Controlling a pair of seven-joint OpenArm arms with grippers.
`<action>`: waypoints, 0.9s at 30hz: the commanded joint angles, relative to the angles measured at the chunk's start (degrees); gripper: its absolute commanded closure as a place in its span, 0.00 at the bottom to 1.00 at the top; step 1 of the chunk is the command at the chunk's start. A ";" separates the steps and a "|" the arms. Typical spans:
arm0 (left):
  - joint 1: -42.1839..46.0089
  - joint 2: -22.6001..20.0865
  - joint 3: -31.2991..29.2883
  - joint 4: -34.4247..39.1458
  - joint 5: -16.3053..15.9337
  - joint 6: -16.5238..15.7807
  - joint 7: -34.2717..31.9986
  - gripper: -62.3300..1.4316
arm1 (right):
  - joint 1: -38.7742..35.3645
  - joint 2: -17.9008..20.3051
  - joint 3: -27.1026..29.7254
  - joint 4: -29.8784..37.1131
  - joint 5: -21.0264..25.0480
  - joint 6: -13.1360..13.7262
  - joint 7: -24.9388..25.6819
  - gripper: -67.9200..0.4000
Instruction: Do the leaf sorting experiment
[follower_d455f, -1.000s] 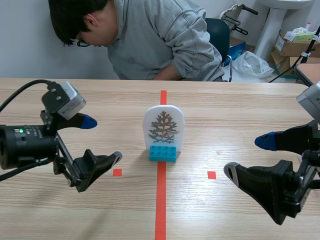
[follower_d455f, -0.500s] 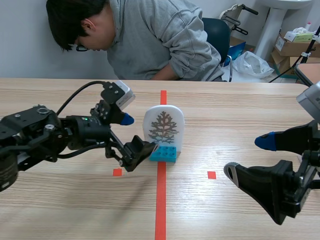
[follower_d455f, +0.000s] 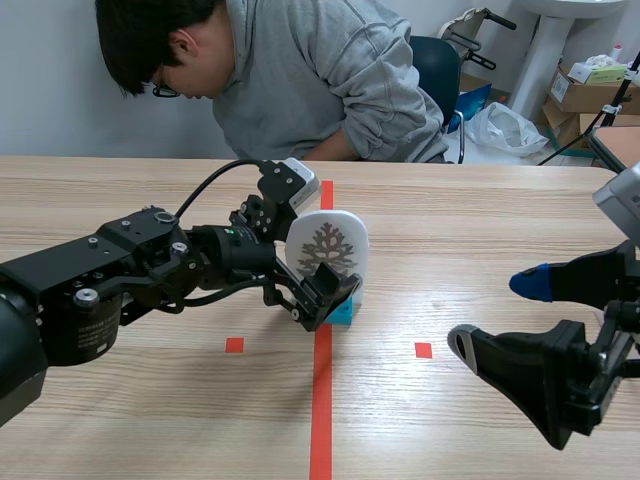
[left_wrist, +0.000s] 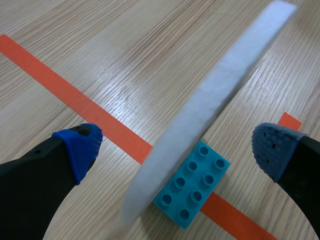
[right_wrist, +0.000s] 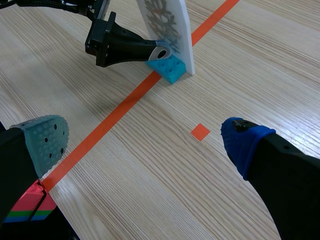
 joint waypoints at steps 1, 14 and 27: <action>-0.63 0.22 -0.35 0.96 -0.68 0.07 -0.63 0.00 | 0.81 0.76 0.85 0.79 0.66 0.48 1.07 0.07; -0.61 0.17 -0.35 0.94 -0.66 -1.49 -0.52 0.00 | 0.81 0.76 0.85 0.79 0.66 0.48 1.05 0.07; -0.61 0.35 -0.37 0.94 4.85 -1.44 -0.11 0.20 | 0.81 0.76 0.85 0.79 0.66 0.48 1.05 0.07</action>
